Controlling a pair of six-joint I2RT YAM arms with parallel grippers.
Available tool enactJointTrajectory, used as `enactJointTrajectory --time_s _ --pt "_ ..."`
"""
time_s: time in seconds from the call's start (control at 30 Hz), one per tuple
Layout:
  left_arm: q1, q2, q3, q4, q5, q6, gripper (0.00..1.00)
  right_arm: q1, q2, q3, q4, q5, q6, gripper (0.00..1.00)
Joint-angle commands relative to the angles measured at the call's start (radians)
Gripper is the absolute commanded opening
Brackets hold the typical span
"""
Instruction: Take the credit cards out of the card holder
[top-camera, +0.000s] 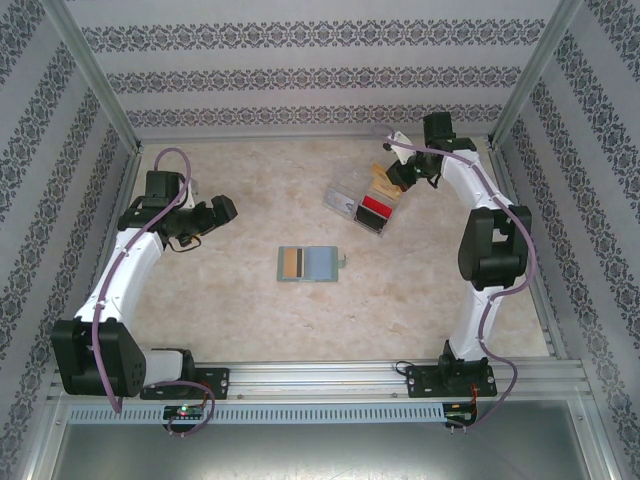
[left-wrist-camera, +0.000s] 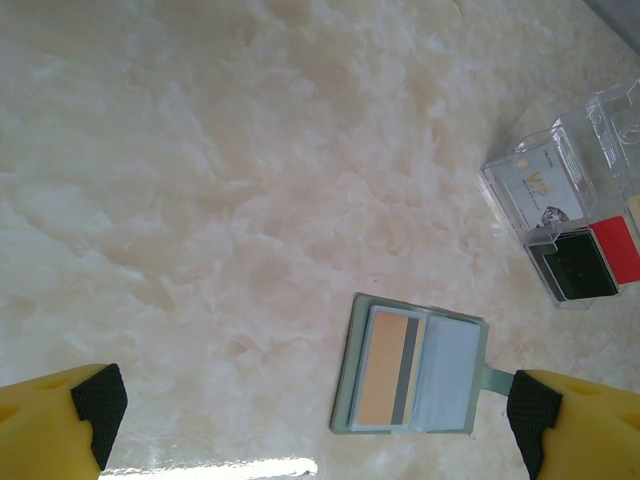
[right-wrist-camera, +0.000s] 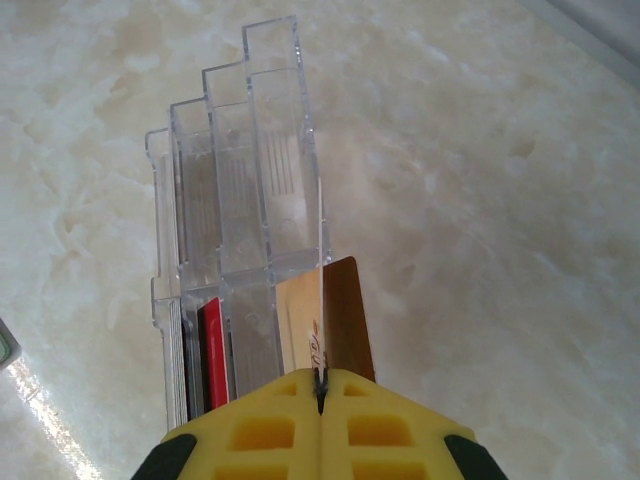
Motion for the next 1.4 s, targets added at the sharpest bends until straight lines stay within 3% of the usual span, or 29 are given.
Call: enactJointTrajectory --time_s 0.0,0.43,0.63,0.8,0.97,1.17,1.37 --pt "0.013 0.009 0.019 -0.029 0.004 0.029 1.0 -0.011 0.006 0.034 -0.068 -0.027 -0.047 0.0" --pt "0.013 0.028 0.024 -0.025 0.04 0.032 1.0 -0.038 -0.018 0.021 -0.124 -0.027 -0.113 0.0" --pt "0.013 0.028 0.022 -0.022 0.056 0.036 1.0 -0.036 0.002 0.037 -0.12 -0.048 -0.098 0.05" --pt "0.014 0.02 0.015 -0.016 0.072 0.044 1.0 -0.036 0.025 0.076 -0.136 -0.047 -0.083 0.23" --pt "0.013 0.019 0.014 -0.016 0.073 0.044 1.0 -0.036 -0.011 0.054 -0.098 -0.05 -0.041 0.33" --pt "0.014 0.024 0.011 -0.01 0.075 0.038 1.0 -0.019 -0.118 -0.029 0.012 -0.018 0.146 0.45" --pt "0.013 0.027 0.003 -0.004 0.079 0.03 1.0 0.094 -0.228 -0.164 0.084 0.137 0.416 0.54"
